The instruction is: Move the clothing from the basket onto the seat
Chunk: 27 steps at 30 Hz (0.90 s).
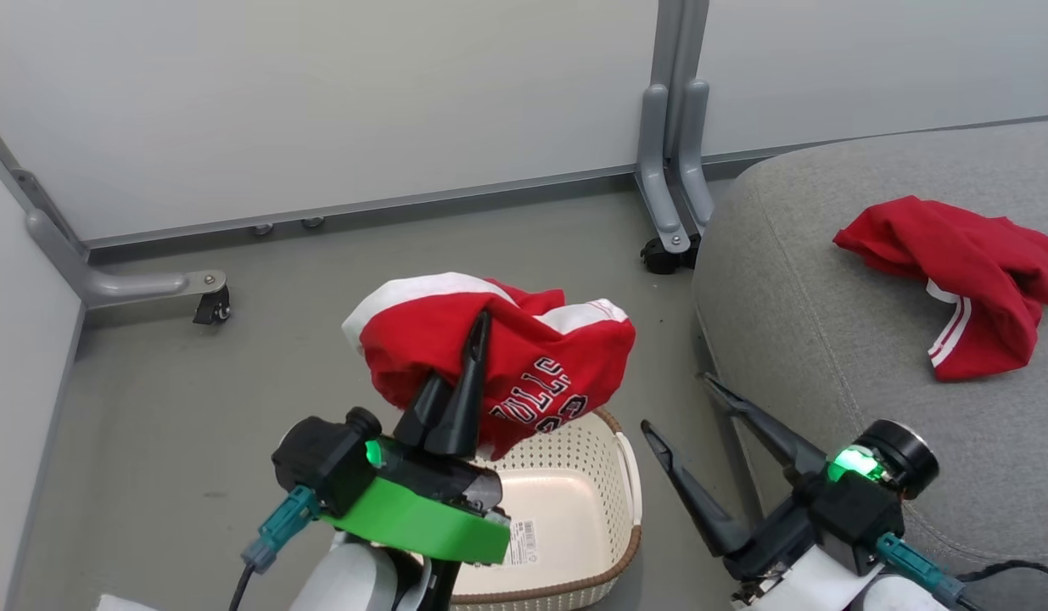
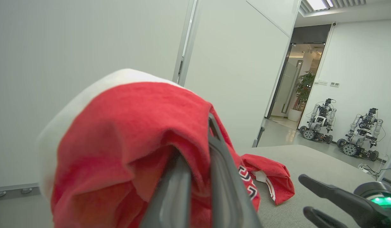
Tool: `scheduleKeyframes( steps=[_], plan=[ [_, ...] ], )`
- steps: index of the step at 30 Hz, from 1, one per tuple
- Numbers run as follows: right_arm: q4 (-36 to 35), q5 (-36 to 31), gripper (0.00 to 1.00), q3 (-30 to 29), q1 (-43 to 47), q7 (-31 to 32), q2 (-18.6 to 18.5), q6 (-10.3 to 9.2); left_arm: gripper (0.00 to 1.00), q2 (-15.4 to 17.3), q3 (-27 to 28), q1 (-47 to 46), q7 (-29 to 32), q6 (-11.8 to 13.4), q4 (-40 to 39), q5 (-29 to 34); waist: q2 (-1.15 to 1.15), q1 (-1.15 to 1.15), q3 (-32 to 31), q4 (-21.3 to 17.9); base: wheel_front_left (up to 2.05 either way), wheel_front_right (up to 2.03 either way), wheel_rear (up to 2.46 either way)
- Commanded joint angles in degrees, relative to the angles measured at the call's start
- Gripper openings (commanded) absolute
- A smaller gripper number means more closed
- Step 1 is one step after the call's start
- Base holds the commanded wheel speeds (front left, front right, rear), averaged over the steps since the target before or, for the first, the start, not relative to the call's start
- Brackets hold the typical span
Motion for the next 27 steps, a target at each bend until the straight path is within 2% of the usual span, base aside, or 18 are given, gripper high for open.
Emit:
scheduleKeyframes(
  steps=[1,6,14,27],
  plan=[
    [0.18,0.39,1.00,1.14,-1.19,0.01,-0.28,-0.02,0.00,0.21,-0.63,-1.37,-0.19,-0.09,0.04,-0.47,0.00,0.00,0.08,0.39,0.00,0.00,0.00],
    [1.57,1.04,1.00,5.77,-4.05,0.01,-0.25,-0.02,0.00,0.22,-3.70,-2.75,-0.19,0.28,0.23,-1.27,0.00,0.00,0.20,1.65,0.00,0.00,0.00],
    [4.33,-0.23,1.00,7.95,-7.06,0.01,0.84,-0.02,0.00,0.22,-6.69,-3.10,-0.19,0.83,0.37,-2.33,0.00,0.00,0.08,2.76,0.00,0.00,0.00],
    [11.89,-4.97,1.00,10.99,-10.69,0.01,2.86,-0.02,0.00,0.21,-11.12,-3.68,-0.19,-0.17,1.46,-3.32,0.00,0.00,-0.37,3.09,0.00,0.00,0.00]
  ],
)
